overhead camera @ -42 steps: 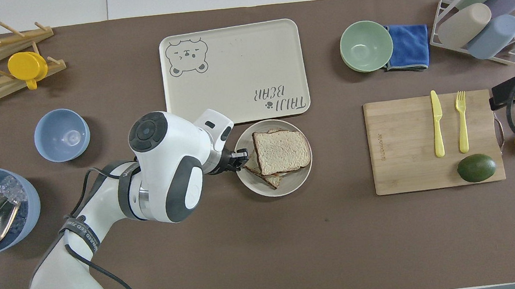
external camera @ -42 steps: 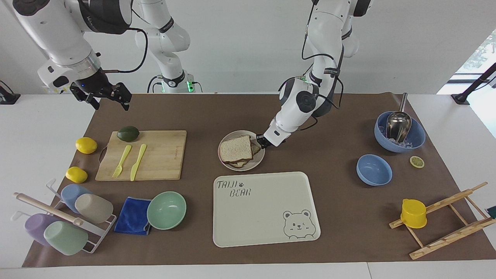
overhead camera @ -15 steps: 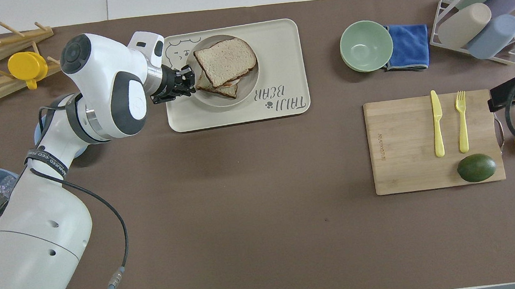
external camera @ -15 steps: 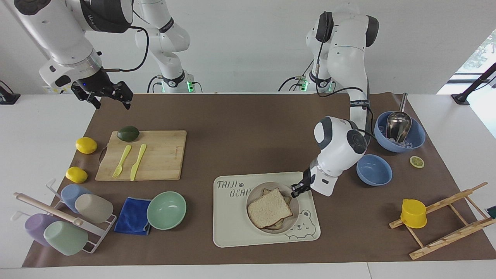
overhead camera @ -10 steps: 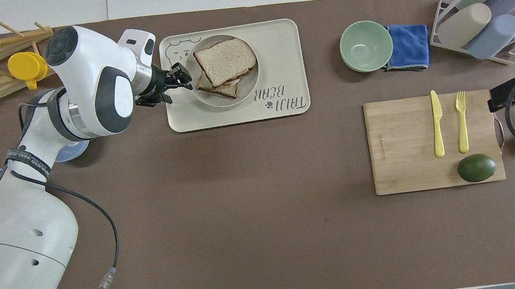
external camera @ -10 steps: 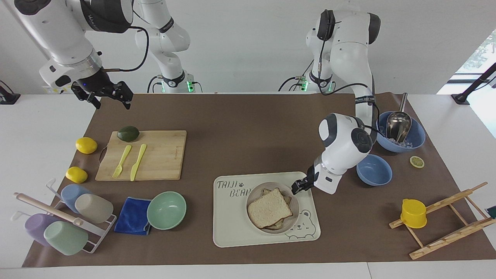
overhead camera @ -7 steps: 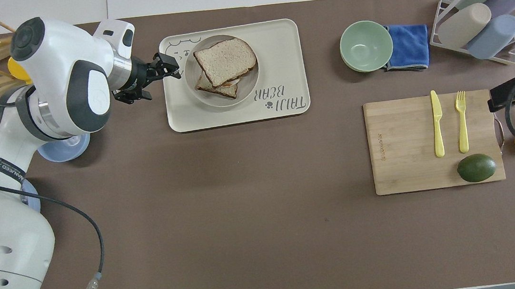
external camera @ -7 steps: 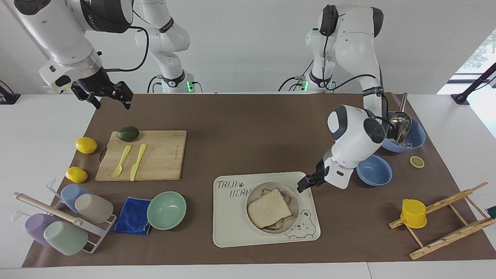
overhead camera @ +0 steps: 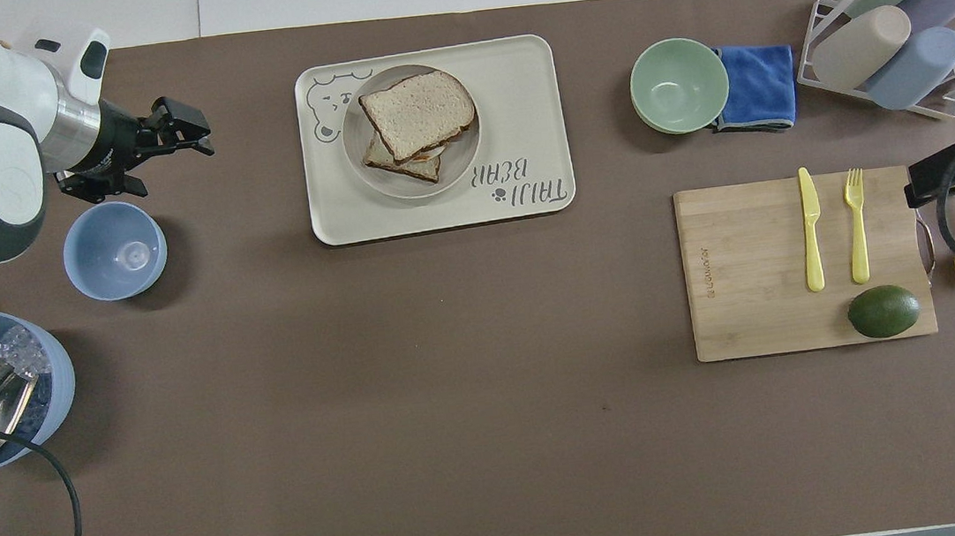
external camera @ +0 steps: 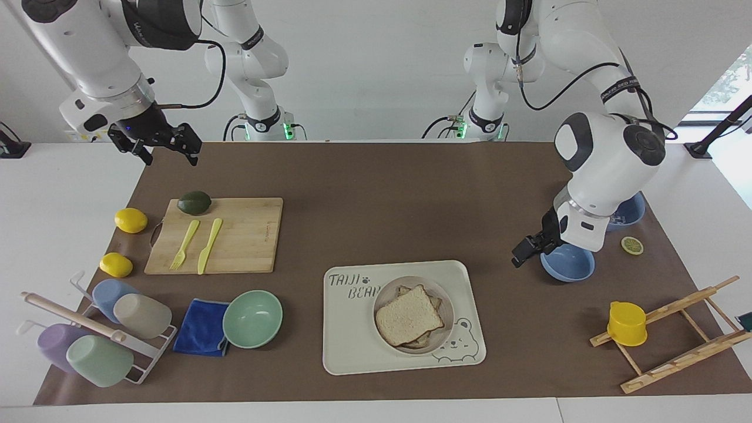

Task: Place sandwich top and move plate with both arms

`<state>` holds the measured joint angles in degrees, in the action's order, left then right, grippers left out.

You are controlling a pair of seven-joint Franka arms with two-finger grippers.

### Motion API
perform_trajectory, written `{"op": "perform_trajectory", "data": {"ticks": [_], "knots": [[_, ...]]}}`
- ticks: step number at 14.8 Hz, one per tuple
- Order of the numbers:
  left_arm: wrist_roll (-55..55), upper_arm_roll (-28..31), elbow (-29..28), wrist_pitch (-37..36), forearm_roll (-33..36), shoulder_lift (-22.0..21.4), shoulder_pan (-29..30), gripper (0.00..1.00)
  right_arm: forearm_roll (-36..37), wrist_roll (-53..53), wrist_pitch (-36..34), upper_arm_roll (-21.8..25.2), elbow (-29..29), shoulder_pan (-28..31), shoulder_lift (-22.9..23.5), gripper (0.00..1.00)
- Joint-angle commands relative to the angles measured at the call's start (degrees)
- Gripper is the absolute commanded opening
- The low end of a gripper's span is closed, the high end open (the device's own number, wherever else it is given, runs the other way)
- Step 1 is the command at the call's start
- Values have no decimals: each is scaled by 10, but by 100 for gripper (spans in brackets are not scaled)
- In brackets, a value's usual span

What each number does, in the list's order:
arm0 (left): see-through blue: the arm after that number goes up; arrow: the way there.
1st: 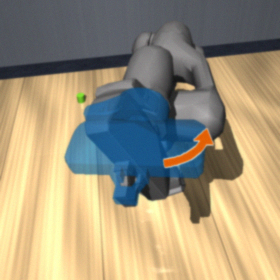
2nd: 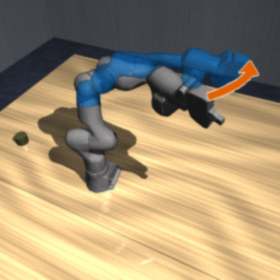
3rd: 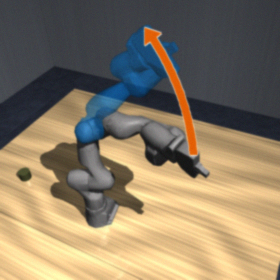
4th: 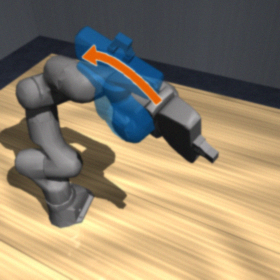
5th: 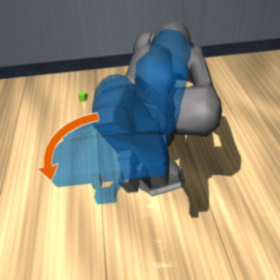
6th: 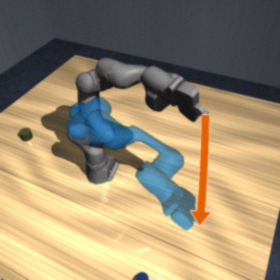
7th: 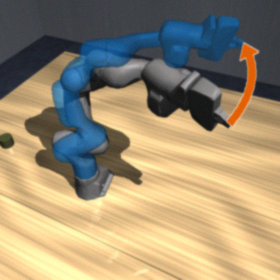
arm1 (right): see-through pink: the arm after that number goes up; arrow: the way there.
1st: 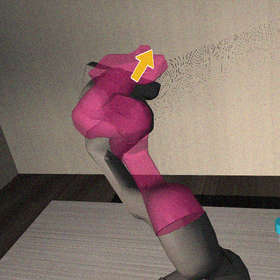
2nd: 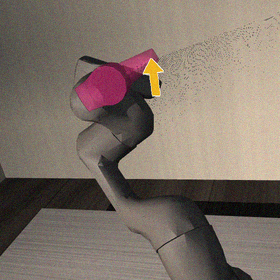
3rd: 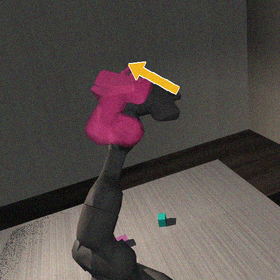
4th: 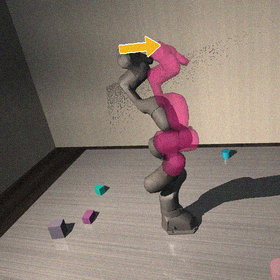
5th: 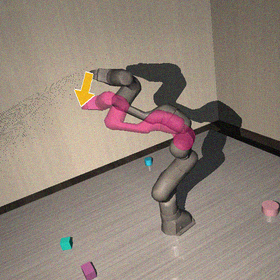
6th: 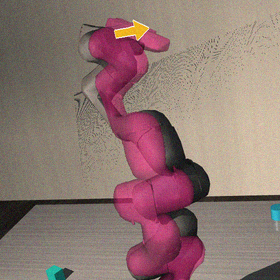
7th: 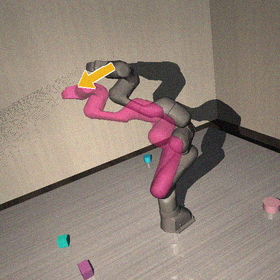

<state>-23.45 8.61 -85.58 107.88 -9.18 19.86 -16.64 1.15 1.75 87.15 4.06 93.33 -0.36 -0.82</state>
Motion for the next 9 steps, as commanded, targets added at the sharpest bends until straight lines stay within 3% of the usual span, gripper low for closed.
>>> {"op": "perform_trajectory", "data": {"ticks": [1,9], "knots": [[-2,0,-12,-41,43,-38,-2,100,-4,9,-9,-2,-3,5,1,100],[75,0,-13,-180,70,-144,30,100,-4,9,-9,-2,-3,5,1,100]]}}
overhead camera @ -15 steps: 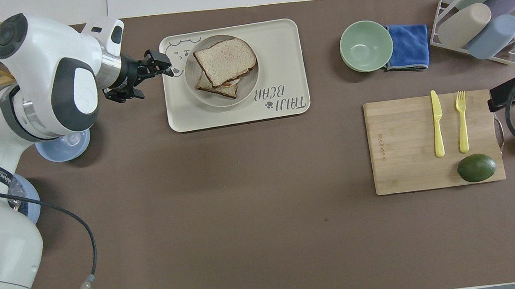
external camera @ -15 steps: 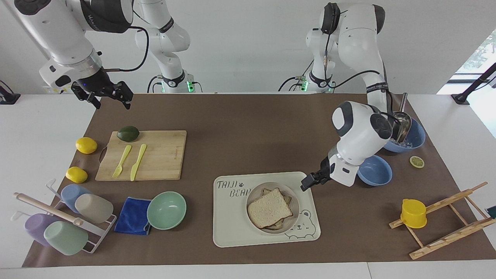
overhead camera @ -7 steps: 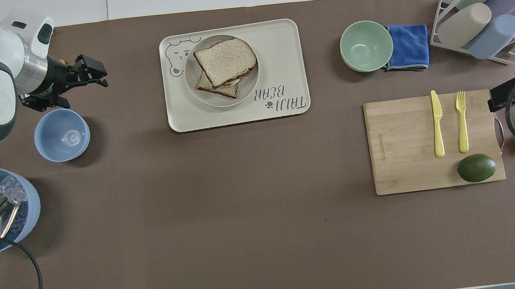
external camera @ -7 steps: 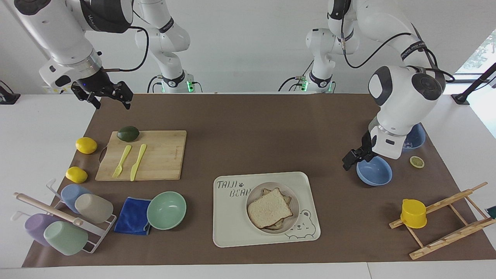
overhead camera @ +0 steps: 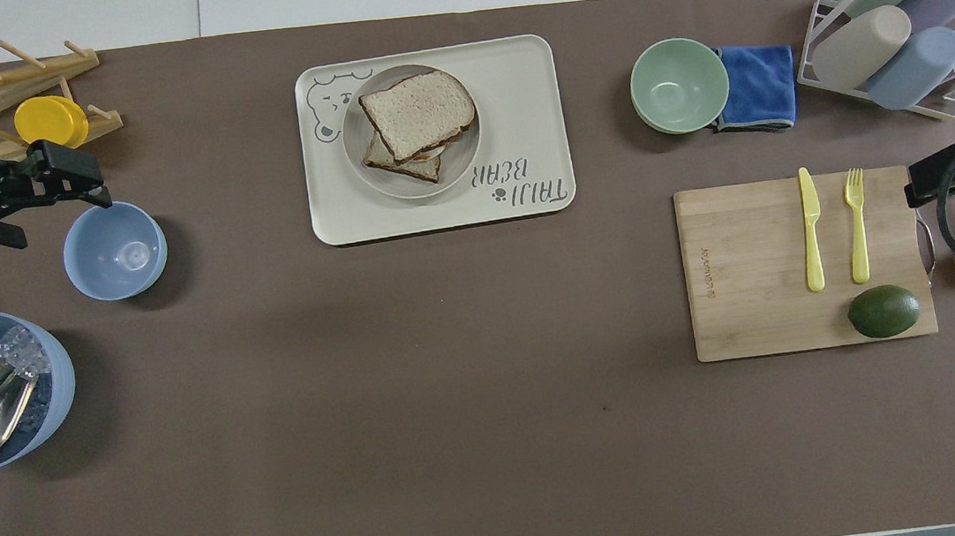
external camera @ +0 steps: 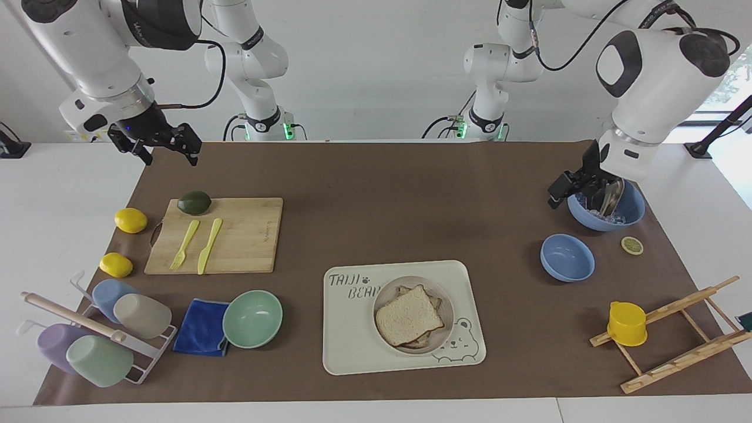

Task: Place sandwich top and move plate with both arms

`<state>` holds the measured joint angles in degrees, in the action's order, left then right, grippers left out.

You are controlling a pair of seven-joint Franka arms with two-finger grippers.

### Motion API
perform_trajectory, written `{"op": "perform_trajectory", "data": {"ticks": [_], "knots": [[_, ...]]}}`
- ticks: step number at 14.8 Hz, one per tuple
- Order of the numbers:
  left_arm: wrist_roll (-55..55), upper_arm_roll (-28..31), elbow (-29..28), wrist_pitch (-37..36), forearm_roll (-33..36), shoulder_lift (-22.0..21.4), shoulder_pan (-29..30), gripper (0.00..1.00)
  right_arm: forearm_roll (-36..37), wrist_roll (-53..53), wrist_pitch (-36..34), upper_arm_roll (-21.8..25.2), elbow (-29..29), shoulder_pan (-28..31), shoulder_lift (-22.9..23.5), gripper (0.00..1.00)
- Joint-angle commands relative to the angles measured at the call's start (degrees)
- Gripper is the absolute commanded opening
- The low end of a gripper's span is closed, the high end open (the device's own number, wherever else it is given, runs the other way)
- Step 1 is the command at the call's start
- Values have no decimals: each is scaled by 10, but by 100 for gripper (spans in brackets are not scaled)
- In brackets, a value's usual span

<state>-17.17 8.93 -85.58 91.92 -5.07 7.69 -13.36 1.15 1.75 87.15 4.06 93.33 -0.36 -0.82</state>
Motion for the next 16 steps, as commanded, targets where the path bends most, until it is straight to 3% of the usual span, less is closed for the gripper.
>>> {"op": "perform_trajectory", "data": {"ticks": [1,6,10,13,16], "knots": [[21,-3,-16,-35,37,-30,-4,100,-4,9,-9,-2,-3,5,1,100],[104,-8,-34,-104,38,-77,0,100,-4,9,-9,-2,-3,5,1,100],[101,-60,-73,-79,37,-94,54,100,-4,9,-9,-2,-3,5,1,100],[108,-91,-127,6,37,-110,87,100,-4,9,-9,-2,-3,6,1,100],[118,-86,-112,-4,38,-107,83,100,-4,9,-9,-2,-3,5,1,100]]}}
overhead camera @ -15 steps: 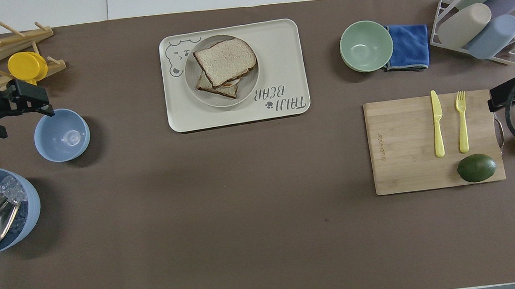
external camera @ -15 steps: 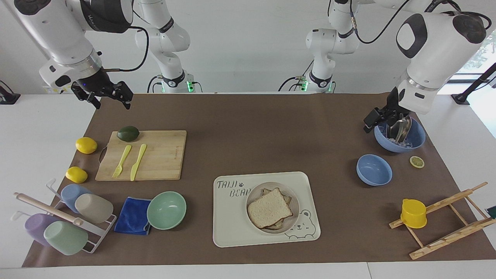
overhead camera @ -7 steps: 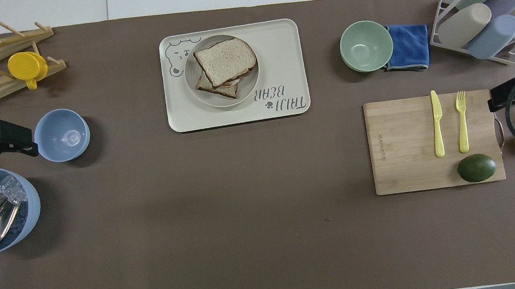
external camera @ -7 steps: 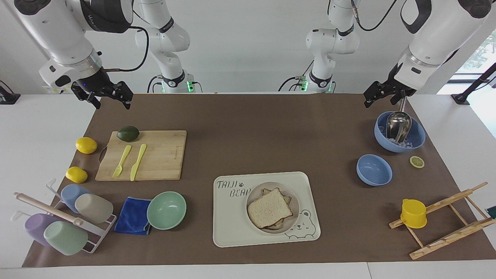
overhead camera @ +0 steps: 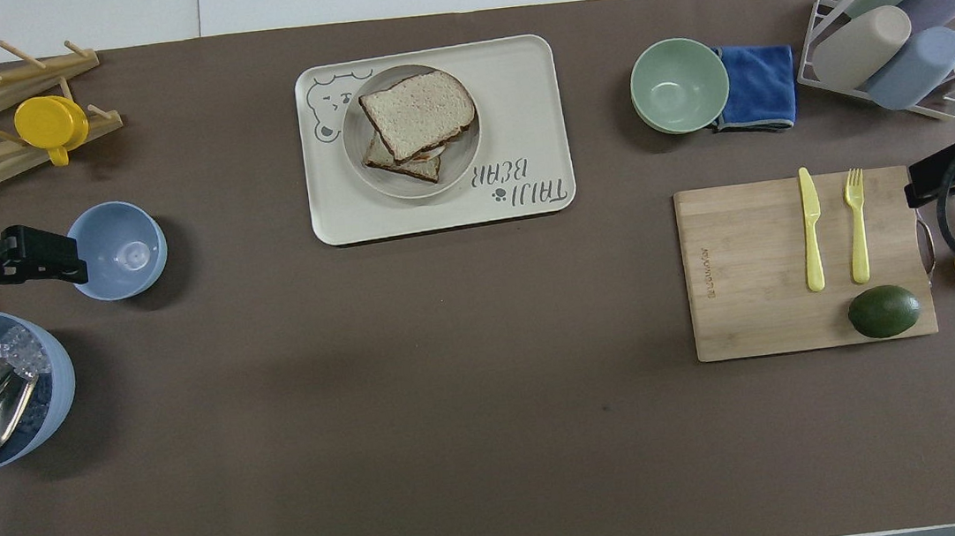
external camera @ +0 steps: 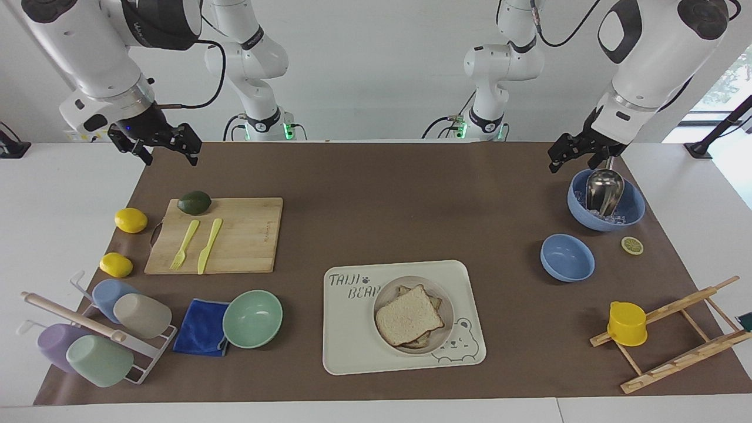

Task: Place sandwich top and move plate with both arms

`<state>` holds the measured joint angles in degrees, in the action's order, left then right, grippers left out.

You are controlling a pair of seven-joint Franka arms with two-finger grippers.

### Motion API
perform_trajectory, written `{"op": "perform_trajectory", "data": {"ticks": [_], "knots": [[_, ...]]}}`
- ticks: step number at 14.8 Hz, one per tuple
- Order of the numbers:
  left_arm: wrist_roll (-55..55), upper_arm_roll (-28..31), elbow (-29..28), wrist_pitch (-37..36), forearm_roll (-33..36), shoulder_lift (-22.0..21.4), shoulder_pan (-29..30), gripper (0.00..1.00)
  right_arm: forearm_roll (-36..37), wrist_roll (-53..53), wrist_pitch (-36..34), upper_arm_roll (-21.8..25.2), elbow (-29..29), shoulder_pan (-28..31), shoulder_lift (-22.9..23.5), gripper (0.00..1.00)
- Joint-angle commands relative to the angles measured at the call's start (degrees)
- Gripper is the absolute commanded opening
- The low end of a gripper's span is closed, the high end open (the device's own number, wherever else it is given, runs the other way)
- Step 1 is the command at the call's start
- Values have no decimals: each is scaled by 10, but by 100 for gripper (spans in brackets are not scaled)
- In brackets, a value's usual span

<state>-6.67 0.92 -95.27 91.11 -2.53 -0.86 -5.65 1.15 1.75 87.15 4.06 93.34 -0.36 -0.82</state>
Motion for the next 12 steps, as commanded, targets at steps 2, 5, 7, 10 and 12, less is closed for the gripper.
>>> {"op": "perform_trajectory", "data": {"ticks": [2,5,7,10,12], "knots": [[13,-6,23,-32,15,-10,5,100,-4,9,-9,-2,-3,5,1,100],[13,-3,44,-59,16,5,1,100,-4,9,-9,-2,-3,5,1,100],[14,-3,45,-66,23,5,-2,100,-4,9,-9,-2,-3,5,1,100],[14,-7,44,-63,27,3,-2,100,-4,9,-9,-2,-3,5,1,100],[14,-7,43,-63,27,1,0,100,-4,9,-9,-2,-3,5,1,100]]}}
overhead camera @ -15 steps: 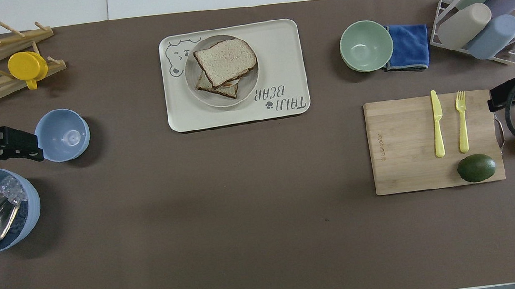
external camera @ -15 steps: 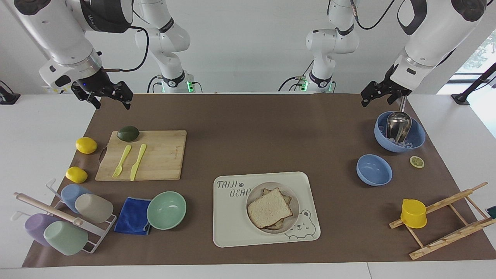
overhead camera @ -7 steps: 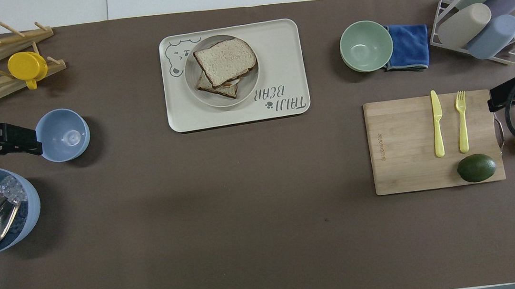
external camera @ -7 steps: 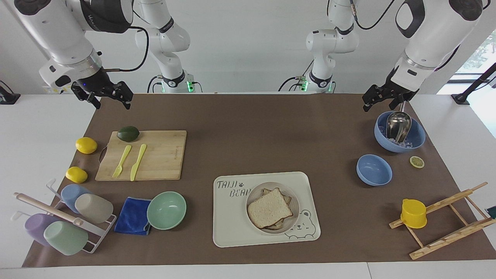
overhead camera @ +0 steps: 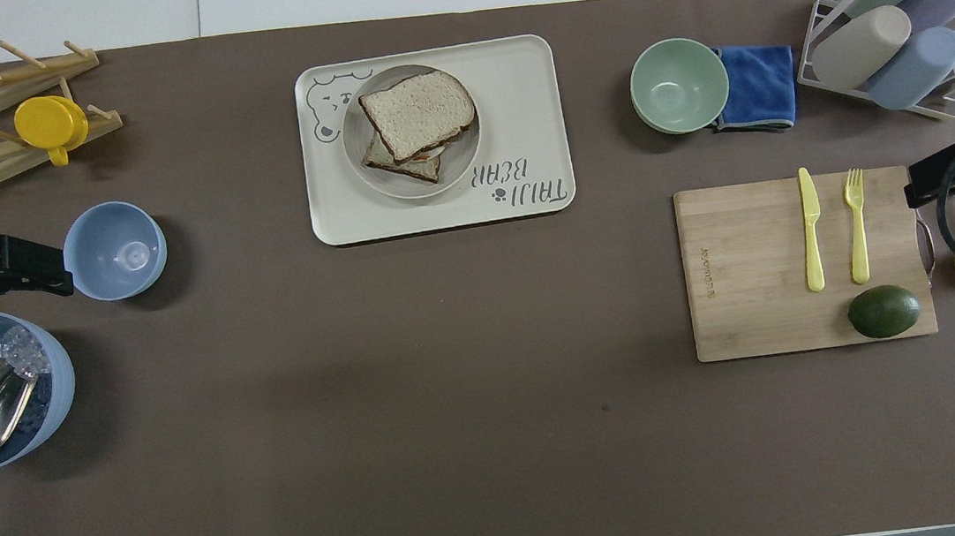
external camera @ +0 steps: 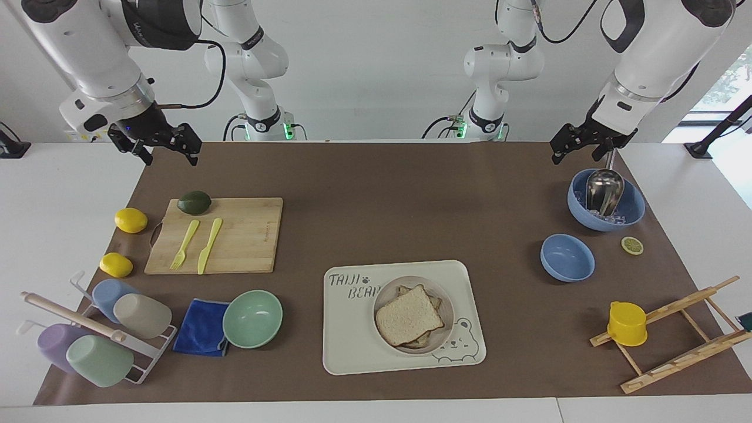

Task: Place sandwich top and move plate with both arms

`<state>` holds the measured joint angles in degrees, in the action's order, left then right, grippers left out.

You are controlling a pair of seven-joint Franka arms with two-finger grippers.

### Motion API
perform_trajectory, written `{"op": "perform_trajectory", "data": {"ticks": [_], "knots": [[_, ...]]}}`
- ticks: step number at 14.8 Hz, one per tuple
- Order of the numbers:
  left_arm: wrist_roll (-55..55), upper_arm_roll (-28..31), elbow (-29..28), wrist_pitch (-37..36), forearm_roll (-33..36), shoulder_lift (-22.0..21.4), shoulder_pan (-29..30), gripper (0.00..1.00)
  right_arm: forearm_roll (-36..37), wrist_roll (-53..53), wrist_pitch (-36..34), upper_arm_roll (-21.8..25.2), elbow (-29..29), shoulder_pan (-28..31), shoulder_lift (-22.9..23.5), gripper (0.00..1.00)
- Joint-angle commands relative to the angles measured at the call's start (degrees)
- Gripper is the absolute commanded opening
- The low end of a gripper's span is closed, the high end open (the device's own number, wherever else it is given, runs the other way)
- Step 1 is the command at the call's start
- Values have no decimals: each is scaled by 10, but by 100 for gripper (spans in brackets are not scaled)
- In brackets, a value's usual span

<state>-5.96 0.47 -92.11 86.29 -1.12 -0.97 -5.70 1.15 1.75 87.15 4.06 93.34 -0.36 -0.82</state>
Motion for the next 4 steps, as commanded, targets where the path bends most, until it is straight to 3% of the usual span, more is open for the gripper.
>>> {"op": "perform_trajectory", "data": {"ticks": [1,4], "knots": [[7,-2,11,-14,12,2,2,100,-4,9,-9,-2,-3,5,1,100],[7,-2,11,-13,10,2,5,100,-4,9,-9,-2,-3,5,1,100]]}}
